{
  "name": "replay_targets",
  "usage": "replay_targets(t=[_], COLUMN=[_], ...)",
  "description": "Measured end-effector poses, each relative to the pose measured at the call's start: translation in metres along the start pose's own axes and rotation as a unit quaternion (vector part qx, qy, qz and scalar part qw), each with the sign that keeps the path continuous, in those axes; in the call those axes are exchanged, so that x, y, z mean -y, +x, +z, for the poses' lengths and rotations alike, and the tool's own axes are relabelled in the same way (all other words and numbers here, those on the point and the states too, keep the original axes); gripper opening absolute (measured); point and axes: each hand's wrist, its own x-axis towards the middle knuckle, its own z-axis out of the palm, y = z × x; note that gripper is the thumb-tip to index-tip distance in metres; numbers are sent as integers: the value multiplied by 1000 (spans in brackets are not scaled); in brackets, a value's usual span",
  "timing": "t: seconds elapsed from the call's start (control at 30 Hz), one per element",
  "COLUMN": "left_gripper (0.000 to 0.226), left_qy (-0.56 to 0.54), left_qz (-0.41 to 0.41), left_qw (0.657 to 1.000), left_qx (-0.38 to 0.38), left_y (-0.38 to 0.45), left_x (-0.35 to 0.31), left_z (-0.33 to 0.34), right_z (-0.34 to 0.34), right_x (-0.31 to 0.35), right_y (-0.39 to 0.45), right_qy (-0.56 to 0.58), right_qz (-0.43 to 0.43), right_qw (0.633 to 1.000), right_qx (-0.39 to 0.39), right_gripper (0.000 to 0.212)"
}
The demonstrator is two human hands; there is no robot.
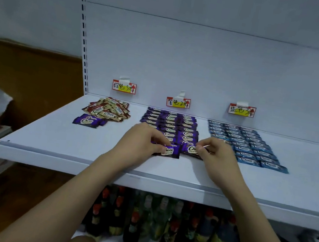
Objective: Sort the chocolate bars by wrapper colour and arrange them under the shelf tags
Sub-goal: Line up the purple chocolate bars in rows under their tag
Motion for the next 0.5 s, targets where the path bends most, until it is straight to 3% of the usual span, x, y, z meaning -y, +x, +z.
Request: replay_targets(t=[0.33,0.5], left_gripper=[30,24], left_qy=[119,138], left_qz=[60,68], left_qw=[991,987], left_qx=[31,40], left_y=[0,0], left_x=[9,8], left_z=[6,10], right_z=[-2,2], right_x=[-1,0], right_y=[1,1], right_qy=[14,-12], right_qz=[17,14], right_qw=[1000,1000], right_qx=[-7,16], right_gripper=[11,10])
